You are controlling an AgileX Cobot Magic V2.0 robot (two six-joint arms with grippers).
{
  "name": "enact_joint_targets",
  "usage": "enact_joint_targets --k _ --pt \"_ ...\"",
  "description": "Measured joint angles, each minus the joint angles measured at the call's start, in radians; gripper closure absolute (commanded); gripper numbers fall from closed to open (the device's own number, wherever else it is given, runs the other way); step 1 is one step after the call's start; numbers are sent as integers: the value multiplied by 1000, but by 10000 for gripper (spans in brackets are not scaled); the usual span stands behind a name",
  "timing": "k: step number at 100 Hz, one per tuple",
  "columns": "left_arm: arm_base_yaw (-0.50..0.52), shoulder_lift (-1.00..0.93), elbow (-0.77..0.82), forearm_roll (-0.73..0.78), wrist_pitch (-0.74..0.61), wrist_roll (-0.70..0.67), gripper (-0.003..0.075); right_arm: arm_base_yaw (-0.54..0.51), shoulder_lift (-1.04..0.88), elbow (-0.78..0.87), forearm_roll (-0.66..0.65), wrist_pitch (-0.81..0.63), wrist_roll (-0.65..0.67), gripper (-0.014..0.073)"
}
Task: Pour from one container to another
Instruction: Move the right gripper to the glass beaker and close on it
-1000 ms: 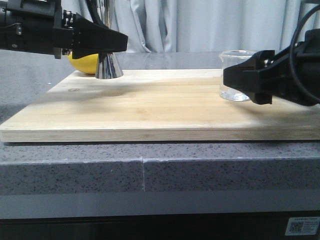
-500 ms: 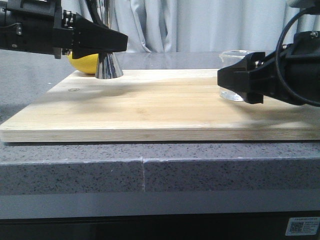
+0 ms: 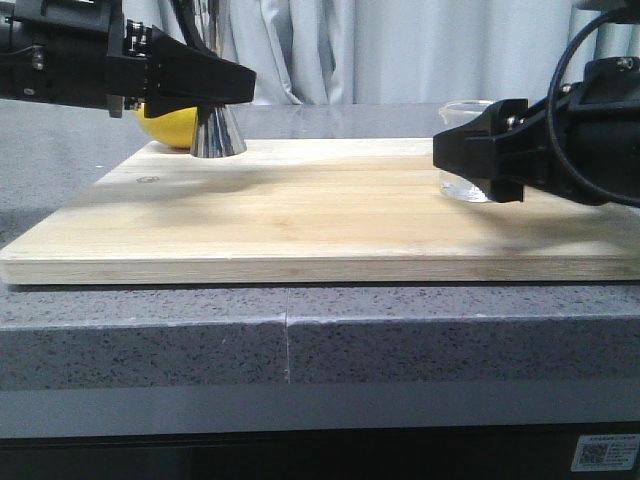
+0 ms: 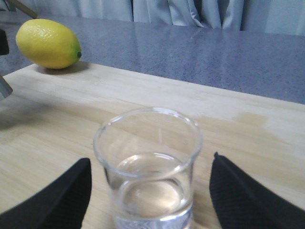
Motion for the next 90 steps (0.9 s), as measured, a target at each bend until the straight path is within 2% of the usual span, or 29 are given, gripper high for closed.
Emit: enact_joint_targets --k 61,78,90 --pt "0 0 0 0 0 0 739 0 52 -38 0 -4 0 128" --pt "0 0 0 0 0 0 739 0 52 -39 0 -4 0 209" --pt "0 0 0 0 0 0 739 0 52 -39 0 -4 0 230"
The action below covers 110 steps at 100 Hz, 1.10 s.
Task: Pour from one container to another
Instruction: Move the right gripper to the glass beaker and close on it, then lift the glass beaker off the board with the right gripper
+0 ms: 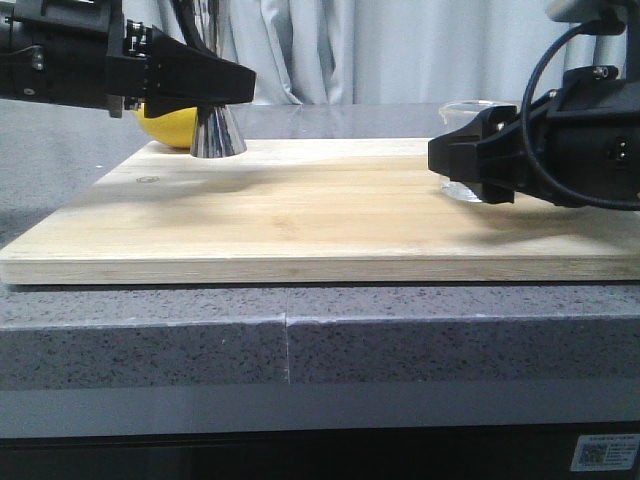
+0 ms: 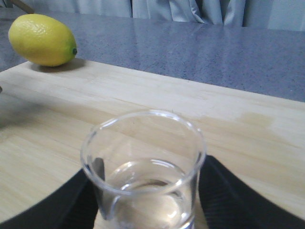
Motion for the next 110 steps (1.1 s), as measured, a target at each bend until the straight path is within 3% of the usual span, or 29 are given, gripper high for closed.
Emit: enact_joint_targets --k 53,80,110 --pt "0 0 0 0 0 0 739 4 0 0 -3 2 0 232" --pt "0 0 0 0 0 0 739 4 0 -2 -3 2 0 363" --pt "0 0 0 0 0 0 739 4 0 -2 -3 2 0 369"
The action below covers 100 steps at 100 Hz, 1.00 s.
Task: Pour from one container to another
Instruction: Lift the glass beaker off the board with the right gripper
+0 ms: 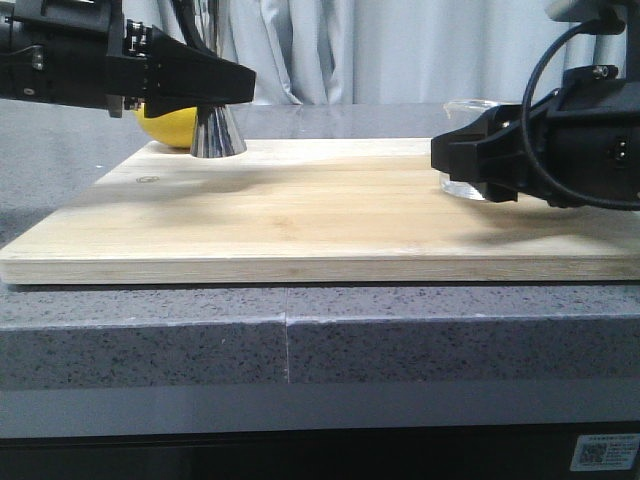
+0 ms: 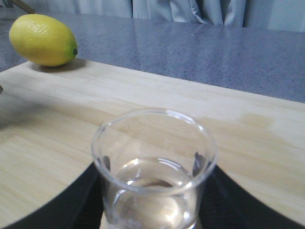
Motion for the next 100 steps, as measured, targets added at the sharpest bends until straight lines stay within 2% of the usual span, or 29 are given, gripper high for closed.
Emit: enact_joint_targets --k 44,72,100 --pt "0 0 0 0 0 0 739 0 0 0 0 -1 0 370" --pt "0 0 0 0 0 0 739 0 2 0 0 -13 0 468" --pt "0 0 0 0 0 0 739 2 2 0 -10 -25 0 473"
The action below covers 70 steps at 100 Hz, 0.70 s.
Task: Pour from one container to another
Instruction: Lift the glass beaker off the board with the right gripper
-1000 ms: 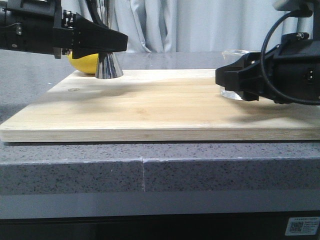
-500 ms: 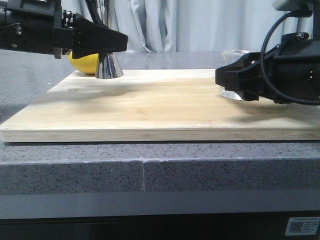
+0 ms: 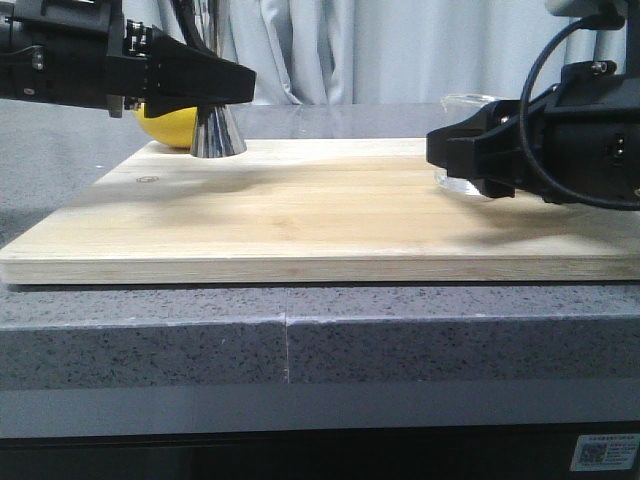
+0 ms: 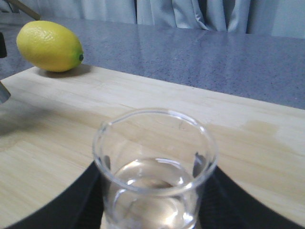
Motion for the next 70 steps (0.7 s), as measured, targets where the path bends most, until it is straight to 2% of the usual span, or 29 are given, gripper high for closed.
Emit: enact_joint_targets --k 31,70 --pt "0 0 0 0 0 0 739 0 0 -49 -41 19 0 473" --pt "-21 0 0 0 0 0 739 0 -60 -174 -91 209 0 473"
